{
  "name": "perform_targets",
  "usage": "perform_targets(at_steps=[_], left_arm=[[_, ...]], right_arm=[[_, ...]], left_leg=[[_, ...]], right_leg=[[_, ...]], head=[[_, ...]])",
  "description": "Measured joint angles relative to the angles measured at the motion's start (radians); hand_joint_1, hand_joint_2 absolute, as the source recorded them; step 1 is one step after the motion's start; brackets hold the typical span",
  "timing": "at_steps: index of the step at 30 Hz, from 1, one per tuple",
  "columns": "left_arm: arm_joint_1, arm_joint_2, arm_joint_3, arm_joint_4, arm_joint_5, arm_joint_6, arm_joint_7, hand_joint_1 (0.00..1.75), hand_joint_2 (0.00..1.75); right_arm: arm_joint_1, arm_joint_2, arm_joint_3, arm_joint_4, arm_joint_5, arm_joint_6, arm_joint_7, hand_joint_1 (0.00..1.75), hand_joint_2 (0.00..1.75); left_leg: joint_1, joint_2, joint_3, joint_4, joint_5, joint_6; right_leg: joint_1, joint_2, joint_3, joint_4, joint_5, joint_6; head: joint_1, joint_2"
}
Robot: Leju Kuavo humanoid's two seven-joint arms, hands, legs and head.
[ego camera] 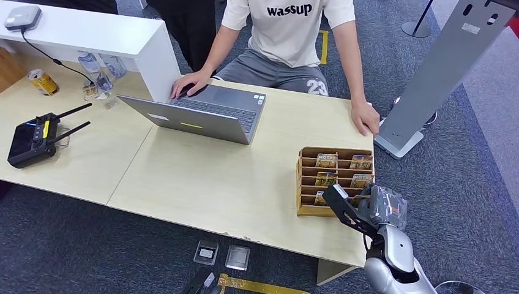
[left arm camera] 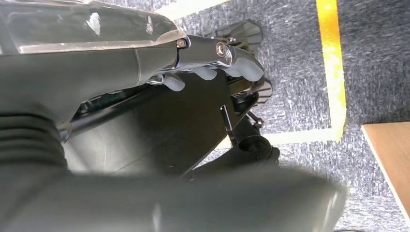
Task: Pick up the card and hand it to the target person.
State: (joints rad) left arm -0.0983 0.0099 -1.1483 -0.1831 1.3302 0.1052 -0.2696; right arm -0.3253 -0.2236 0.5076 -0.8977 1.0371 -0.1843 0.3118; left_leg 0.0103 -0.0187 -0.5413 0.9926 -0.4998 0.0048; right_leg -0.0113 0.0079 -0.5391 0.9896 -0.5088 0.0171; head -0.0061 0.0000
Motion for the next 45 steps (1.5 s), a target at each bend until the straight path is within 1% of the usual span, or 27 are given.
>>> perform_targets(at_steps=[9, 12, 16, 19, 23, 27, 31, 33, 36, 40, 45], left_arm=[[0.0, 0.0, -0.002, 0.0, 0.002, -0.005, -0.018, 0.0, 1.75], [0.001, 0.0, -0.002, 0.0, 0.008, -0.006, -0.011, 0.0, 1.75], [0.001, 0.0, -0.002, 0.0, 0.012, -0.006, -0.01, 0.0, 1.75], [0.002, 0.0, -0.002, 0.0, 0.017, -0.006, -0.01, 0.0, 1.75], [0.003, 0.0, -0.002, 0.0, 0.018, -0.006, -0.01, 0.0, 1.75], [0.003, 0.0, -0.002, 0.0, 0.018, -0.006, -0.01, 0.0, 1.75], [0.003, 0.0, -0.002, 0.0, 0.018, -0.008, -0.01, 0.0, 1.75], [0.002, 0.0, -0.002, 0.0, 0.018, -0.008, -0.01, 0.0, 1.75], [0.002, -0.001, -0.002, 0.0, 0.016, -0.009, -0.009, 0.0, 1.75], [0.0, -0.003, -0.003, 0.0, 0.009, -0.009, -0.005, 0.0, 1.75], [-0.001, -0.005, -0.005, 0.0, 0.0, -0.009, 0.0, 0.0, 1.75]], right_arm=[[0.0, -0.002, 0.001, -0.005, -0.002, -0.002, 0.004, 1.43, 1.75], [0.002, -0.009, 0.001, -0.031, -0.001, 0.002, 0.024, 1.43, 1.75], [0.009, -0.029, -0.001, -0.097, 0.011, 0.031, 0.066, 1.43, 1.75], [0.019, -0.049, -0.009, -0.186, 0.036, 0.061, 0.101, 1.43, 1.75], [0.03, -0.083, -0.031, -0.356, 0.074, 0.116, 0.139, 1.43, 1.75], [0.034, -0.111, -0.05, -0.521, 0.091, 0.148, 0.146, 1.43, 1.75], [0.034, -0.12, -0.057, -0.631, 0.088, 0.154, 0.136, 1.43, 1.75], [0.032, -0.12, -0.057, -0.66, 0.08, 0.137, 0.121, 1.43, 1.75], [0.026, -0.117, -0.053, -0.669, 0.069, 0.075, 0.085, 1.43, 1.75], [0.0, -0.1, -0.043, -0.63, 0.066, -0.047, 0.028, 1.43, 1.75], [-0.044, -0.069, -0.03, -0.513, 0.07, -0.219, -0.031, 1.43, 1.75]], left_leg=[[0.0, 0.0, 0.0, 0.0, 0.0, 0.0], [0.0, 0.0, 0.0, 0.0, 0.0, 0.0], [0.0, 0.0, 0.0, 0.0, 0.0, 0.0], [0.0, 0.0, 0.0, 0.001, 0.0, 0.0], [0.0, 0.0, 0.0, 0.001, 0.0, 0.0], [0.0, 0.0, 0.0, 0.001, 0.0, 0.0], [0.0, 0.0, 0.0, 0.001, 0.0, 0.0], [0.0, 0.0, 0.0, 0.001, 0.0, 0.0], [0.0, 0.0, 0.0, 0.001, 0.0, 0.0], [0.0, 0.0, 0.0, 0.001, 0.0, 0.0], [0.0, 0.0, -0.001, 0.001, 0.0, 0.0]], right_leg=[[0.0, 0.0, 0.0, 0.0, 0.0, 0.0], [0.0, 0.0, 0.0, 0.0, 0.0, 0.0], [0.0, 0.0, 0.0, 0.0, 0.0, 0.0], [0.0, 0.0, 0.0, 0.0, 0.0, 0.0], [0.0, 0.0, 0.0, 0.0, 0.0, 0.0], [0.0, 0.0, 0.0, 0.0, 0.0, 0.0], [0.0, 0.0, 0.0, 0.0, 0.0, 0.0], [0.0, 0.0, 0.0, 0.0, 0.0, 0.0], [0.0, 0.0, 0.0, 0.0, 0.0, 0.0], [0.0, 0.0, 0.0, 0.0, 0.0, 0.0], [0.0, 0.0, 0.0, 0.0, 0.0, 0.0]], head=[[0.0, 0.0], [0.0, 0.0], [0.0, 0.0], [0.0, 0.0], [0.0, 0.0], [0.0, 0.0], [0.0, 0.0], [0.0, 0.0], [0.0, 0.0], [0.0, 0.0], [0.0, 0.0]])
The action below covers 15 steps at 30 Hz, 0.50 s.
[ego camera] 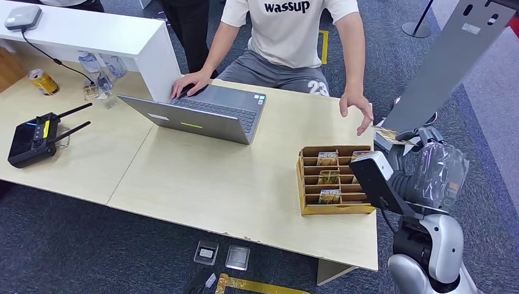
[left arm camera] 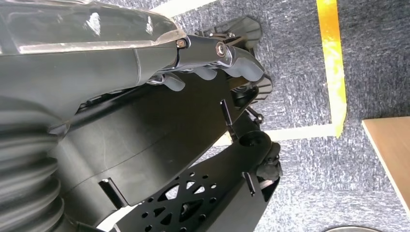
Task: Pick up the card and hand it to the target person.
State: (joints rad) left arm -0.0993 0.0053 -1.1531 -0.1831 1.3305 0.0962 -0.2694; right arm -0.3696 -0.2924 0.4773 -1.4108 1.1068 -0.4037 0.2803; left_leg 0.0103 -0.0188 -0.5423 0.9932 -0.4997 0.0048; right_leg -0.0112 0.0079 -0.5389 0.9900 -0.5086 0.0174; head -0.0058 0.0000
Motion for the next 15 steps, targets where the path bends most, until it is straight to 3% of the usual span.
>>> perform_targets(at_steps=[6, 15], left_arm=[[-0.003, -0.001, -0.003, 0.0, -0.004, 0.002, 0.003, 0.0, 1.75], [-0.004, -0.002, -0.008, 0.0, -0.004, 0.006, 0.003, 0.0, 1.75]], right_arm=[[-0.083, 0.051, 0.011, 0.208, -0.009, -0.251, -0.086, 1.43, 1.75], [-0.15, 0.129, -0.003, 0.42, 0.015, -0.285, -0.161, 1.43, 1.75]], left_leg=[[0.0, 0.0, 0.0, 0.0, 0.0, 0.0], [0.0, 0.0, 0.0, 0.0, 0.0, 0.0]], right_leg=[[0.0, -0.001, 0.0, 0.0, 0.0, 0.0], [0.0, -0.001, 0.0, 0.0, 0.0, 0.0]], head=[[0.0, 0.0], [0.0, 0.0]])
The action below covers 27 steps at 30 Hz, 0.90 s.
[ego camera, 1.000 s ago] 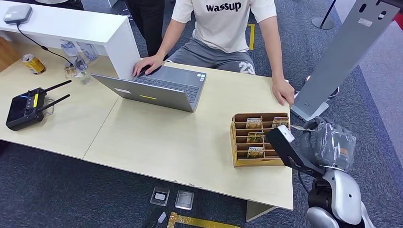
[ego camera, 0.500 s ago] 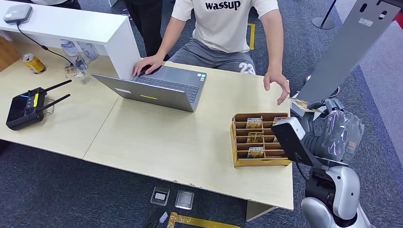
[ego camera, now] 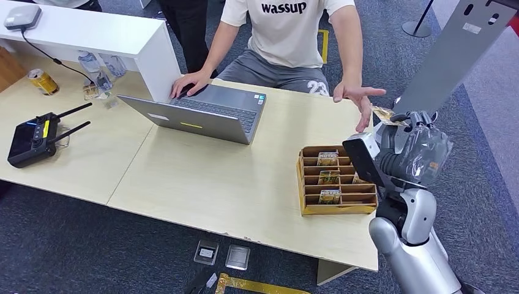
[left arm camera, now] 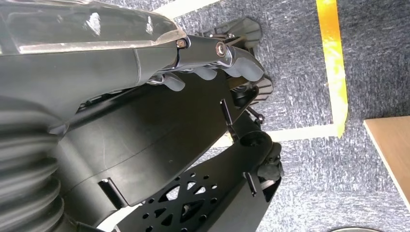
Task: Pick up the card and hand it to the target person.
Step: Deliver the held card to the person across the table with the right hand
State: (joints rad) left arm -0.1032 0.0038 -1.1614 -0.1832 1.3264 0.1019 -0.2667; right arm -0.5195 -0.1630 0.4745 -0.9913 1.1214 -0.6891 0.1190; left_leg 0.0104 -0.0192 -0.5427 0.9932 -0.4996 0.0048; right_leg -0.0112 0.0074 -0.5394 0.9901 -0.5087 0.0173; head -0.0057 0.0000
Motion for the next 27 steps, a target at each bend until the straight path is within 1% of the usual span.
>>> perform_targets(at_steps=[6, 11, 15, 16, 20, 27], left_arm=[[0.0, 0.0, -0.001, 0.0, 0.0, 0.0, -0.002, 0.0, 1.75], [0.0, 0.0, -0.001, 0.0, 0.0, 0.0, -0.004, 0.0, 1.75], [0.0, 0.0, -0.002, 0.0, 0.0, -0.005, -0.016, 0.0, 1.75], [0.0, 0.0, -0.002, 0.0, 0.0, -0.006, -0.018, 0.0, 1.75], [0.001, 0.0, -0.005, 0.0, -0.006, -0.008, -0.027, 0.0, 0.0], [0.001, 0.0, -0.009, 0.0, -0.006, -0.006, -0.038, 0.0, 0.0]], right_arm=[[-0.021, 0.04, -0.011, 0.086, 0.015, -0.002, -0.024, 1.43, 1.75], [-0.027, 0.053, -0.017, 0.114, 0.018, -0.002, -0.03, 1.43, 1.75], [-0.033, 0.077, -0.033, 0.17, 0.025, -0.003, -0.047, 0.0, 1.75], [-0.033, 0.078, -0.035, 0.173, 0.027, -0.003, -0.049, 0.0, 1.75], [-0.03, 0.084, -0.051, 0.185, 0.037, -0.003, -0.058, 0.0, 1.75], [-0.025, 0.096, -0.082, 0.2, 0.038, -0.004, -0.066, 0.0, 1.75]], left_leg=[[0.0, 0.0, 0.0, 0.0, 0.0, 0.0], [0.0, 0.0, 0.0, 0.0, 0.0, 0.0], [0.0, 0.0, 0.0, 0.0, 0.0, 0.0], [0.0, 0.0, 0.0, 0.0, 0.0, 0.0], [0.0, 0.0, 0.0, 0.0, 0.0, 0.0], [0.0, 0.0, 0.0, 0.0, 0.0, 0.0]], right_leg=[[0.0, 0.0, 0.0, 0.0, 0.0, 0.0], [0.0, 0.0, 0.0, 0.0, 0.0, 0.0], [0.0, 0.0, 0.0, 0.0, 0.0, 0.0], [0.0, 0.0, 0.0, 0.0, 0.0, 0.0], [0.0, 0.0, 0.0, 0.0, 0.0, 0.0], [0.0, 0.0, 0.0, 0.0, 0.0, 0.0]], head=[[0.0, 0.0], [0.0, 0.0], [0.0, 0.0], [0.0, 0.0], [0.0, 0.0], [0.0, 0.0]])
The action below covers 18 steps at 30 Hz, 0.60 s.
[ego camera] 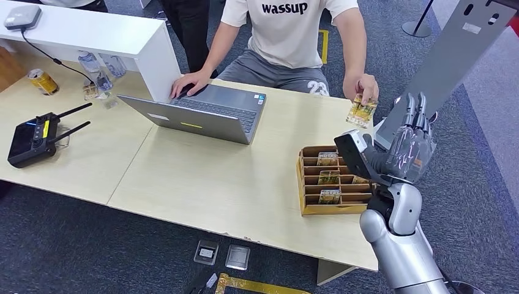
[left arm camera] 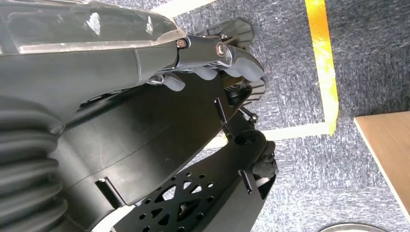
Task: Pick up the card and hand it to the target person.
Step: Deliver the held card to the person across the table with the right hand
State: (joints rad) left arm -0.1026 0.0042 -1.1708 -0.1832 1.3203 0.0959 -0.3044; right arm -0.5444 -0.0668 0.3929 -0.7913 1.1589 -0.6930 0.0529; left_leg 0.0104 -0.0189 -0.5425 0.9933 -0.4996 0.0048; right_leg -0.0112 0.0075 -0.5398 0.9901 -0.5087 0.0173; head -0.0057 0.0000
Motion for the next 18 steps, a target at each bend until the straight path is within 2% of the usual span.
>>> perform_targets(at_steps=[5, 8, 13, 18], left_arm=[[0.0, 0.0, 0.0, 0.0, 0.006, 0.0, 0.001, 0.0, 0.0], [0.001, 0.0, 0.0, 0.0, 0.01, 0.0, 0.001, 0.0, 0.0], [0.001, 0.002, 0.0, 0.0, 0.024, 0.0, 0.002, 0.0, 0.0], [0.004, 0.004, 0.001, 0.0, 0.039, 0.0, 0.002, 0.0, 0.0]], right_arm=[[0.009, 0.001, -0.004, -0.001, -0.04, -0.001, -0.014, 0.0, 1.75], [0.021, 0.001, -0.008, -0.014, -0.154, -0.001, -0.059, 0.0, 1.75], [0.056, -0.001, -0.007, -0.062, -0.51, 0.017, -0.168, 0.0, 1.75], [0.122, -0.02, -0.004, -0.174, -0.887, 0.112, -0.263, 0.0, 1.75]], left_leg=[[0.0, 0.0, 0.0, 0.0, 0.0, 0.0], [0.0, 0.0, 0.0, 0.0, 0.0, 0.0], [0.0, 0.0, 0.0, 0.0, 0.0, 0.0], [0.0, 0.0, 0.0, 0.0, 0.0, 0.0]], right_leg=[[0.0, 0.0, 0.0, 0.0, 0.0, 0.0], [0.0, 0.0, 0.0, 0.0, 0.0, 0.0], [0.0, 0.0, 0.0, 0.0, 0.0, 0.0], [0.0, 0.0, 0.0, 0.0, 0.0, 0.0]], head=[[0.0, 0.0], [0.0, 0.0], [0.0, 0.0], [0.0, 0.0]])
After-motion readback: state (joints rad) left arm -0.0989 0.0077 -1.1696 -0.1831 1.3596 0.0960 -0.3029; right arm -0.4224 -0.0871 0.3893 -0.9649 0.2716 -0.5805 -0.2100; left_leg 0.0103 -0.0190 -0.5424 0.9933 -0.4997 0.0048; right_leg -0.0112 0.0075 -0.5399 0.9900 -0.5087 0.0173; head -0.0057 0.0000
